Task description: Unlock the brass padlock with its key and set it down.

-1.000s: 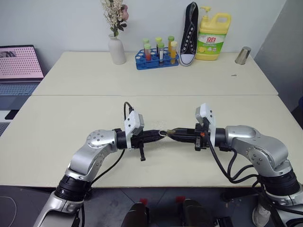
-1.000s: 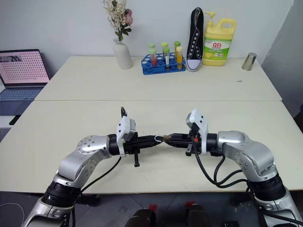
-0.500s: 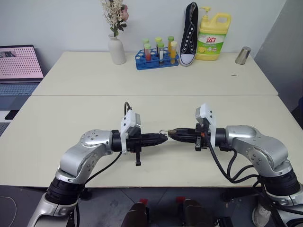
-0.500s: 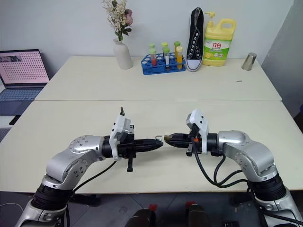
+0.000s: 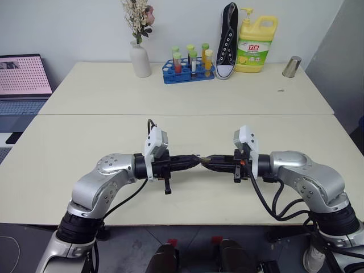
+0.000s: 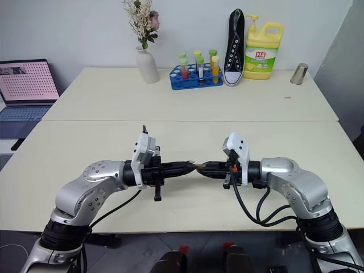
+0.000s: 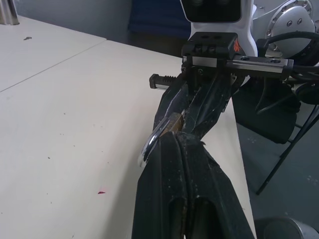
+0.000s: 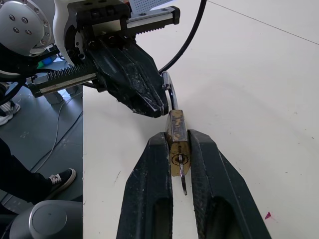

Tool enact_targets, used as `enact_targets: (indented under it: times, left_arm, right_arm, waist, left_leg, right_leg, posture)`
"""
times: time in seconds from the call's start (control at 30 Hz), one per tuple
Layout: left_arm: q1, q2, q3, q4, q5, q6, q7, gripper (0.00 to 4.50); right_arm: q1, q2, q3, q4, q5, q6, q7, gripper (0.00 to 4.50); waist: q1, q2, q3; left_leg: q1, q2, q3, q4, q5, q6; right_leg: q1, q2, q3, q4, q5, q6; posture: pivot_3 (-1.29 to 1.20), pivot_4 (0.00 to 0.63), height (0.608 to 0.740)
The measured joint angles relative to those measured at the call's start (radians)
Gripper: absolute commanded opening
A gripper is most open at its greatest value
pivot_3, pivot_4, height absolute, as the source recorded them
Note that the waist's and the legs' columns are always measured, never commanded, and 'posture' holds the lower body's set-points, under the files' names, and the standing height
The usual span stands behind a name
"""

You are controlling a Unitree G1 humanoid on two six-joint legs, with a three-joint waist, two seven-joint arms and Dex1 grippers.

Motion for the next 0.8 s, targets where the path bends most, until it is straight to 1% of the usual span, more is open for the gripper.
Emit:
enact_targets:
  times: [0.17, 0.27, 0.33, 0.37, 0.43, 0.53, 0.63, 0.67, 0.8]
  left_arm:
    - [0.008, 0.034, -0.002, -0.010, 0.021, -0.023, -0.037, 0.00]
    - [0.042, 0.086, -0.020, -0.029, 0.122, -0.149, -0.067, 0.00]
    - [0.083, 0.142, -0.046, -0.010, 0.256, -0.363, -0.112, 0.00]
    - [0.106, 0.167, -0.055, 0.020, 0.331, -0.497, -0.138, 0.18]
    - [0.125, 0.167, -0.059, 0.094, 0.424, -0.695, -0.144, 0.58]
    - [0.128, 0.138, -0.051, 0.178, 0.481, -0.887, -0.116, 1.50]
    - [0.140, 0.110, -0.039, 0.194, 0.494, -0.996, -0.079, 2.40]
    - [0.145, 0.104, -0.035, 0.198, 0.496, -1.017, -0.069, 2.80]
    - [0.170, 0.103, -0.032, 0.205, 0.501, -1.063, -0.050, 4.06]
  right_arm:
    - [0.000, 0.001, 0.000, 0.005, -0.003, -0.007, 0.002, 0.13]
    - [0.000, -0.001, 0.001, 0.020, -0.004, -0.003, 0.001, 0.13]
    - [-0.004, -0.006, 0.002, 0.035, -0.002, 0.024, 0.001, 0.13]
    - [-0.005, -0.016, 0.002, 0.048, -0.001, 0.045, 0.001, 0.13]
    - [-0.012, -0.021, 0.002, 0.068, 0.003, 0.083, 0.001, 0.13]
    - [-0.044, -0.013, 0.011, 0.099, 0.014, 0.139, 0.003, 0.13]
    - [-0.072, 0.006, 0.021, 0.152, 0.020, 0.193, 0.003, 0.13]
    - [-0.076, 0.011, 0.024, 0.169, 0.020, 0.208, 0.004, 0.13]
    - [-0.101, 0.038, 0.038, 0.243, 0.019, 0.260, 0.007, 0.13]
  waist:
    - [0.000, 0.000, 0.000]
    - [0.000, 0.000, 0.000]
    - [-0.001, 0.000, 0.000]
    - [0.001, 0.001, 0.000]
    - [0.005, 0.001, 0.001]
    - [0.005, 0.001, 0.001]
    - [0.004, 0.001, 0.001]
    - [0.004, 0.001, 0.001]
    - [0.002, 0.001, 0.001]
  left_leg:
    - [0.000, 0.000, 0.000, 0.000, 0.000, 0.000]
    - [0.000, 0.000, 0.001, -0.001, 0.000, 0.000]
    - [0.000, 0.000, 0.001, -0.001, 0.000, 0.000]
    - [0.000, 0.000, 0.001, -0.001, 0.000, 0.000]
    - [0.000, 0.000, 0.001, -0.001, 0.000, 0.000]
    - [0.000, 0.000, 0.001, -0.001, 0.000, 0.000]
    - [-0.001, 0.000, 0.001, -0.001, 0.000, 0.000]
    - [-0.001, 0.000, 0.001, -0.001, 0.000, 0.000]
    - [0.000, 0.000, 0.001, -0.001, 0.000, 0.000]
  right_leg:
    - [0.000, 0.000, 0.000, 0.000, 0.000, 0.000]
    - [0.000, 0.000, 0.001, 0.000, 0.000, 0.000]
    - [0.000, 0.000, 0.001, -0.001, 0.000, 0.000]
    - [0.000, 0.000, 0.001, -0.001, 0.000, -0.001]
    - [0.000, -0.001, 0.001, -0.002, 0.000, -0.001]
    - [0.000, -0.001, 0.001, -0.002, 0.000, -0.001]
    - [0.000, -0.001, 0.000, -0.002, 0.000, -0.001]
    - [0.000, -0.001, 0.000, -0.002, 0.000, -0.001]
    - [-0.001, -0.001, 0.000, -0.001, 0.000, -0.001]
  posture:
    - [0.00, 0.150, 0.740]
    - [0.00, 0.150, 0.740]
    - [0.00, 0.150, 0.740]
    - [0.00, 0.150, 0.740]
    - [0.00, 0.150, 0.740]
    - [0.00, 0.150, 0.740]
    - [0.00, 0.150, 0.740]
    - [0.00, 0.150, 0.740]
    - [0.00, 0.150, 0.740]
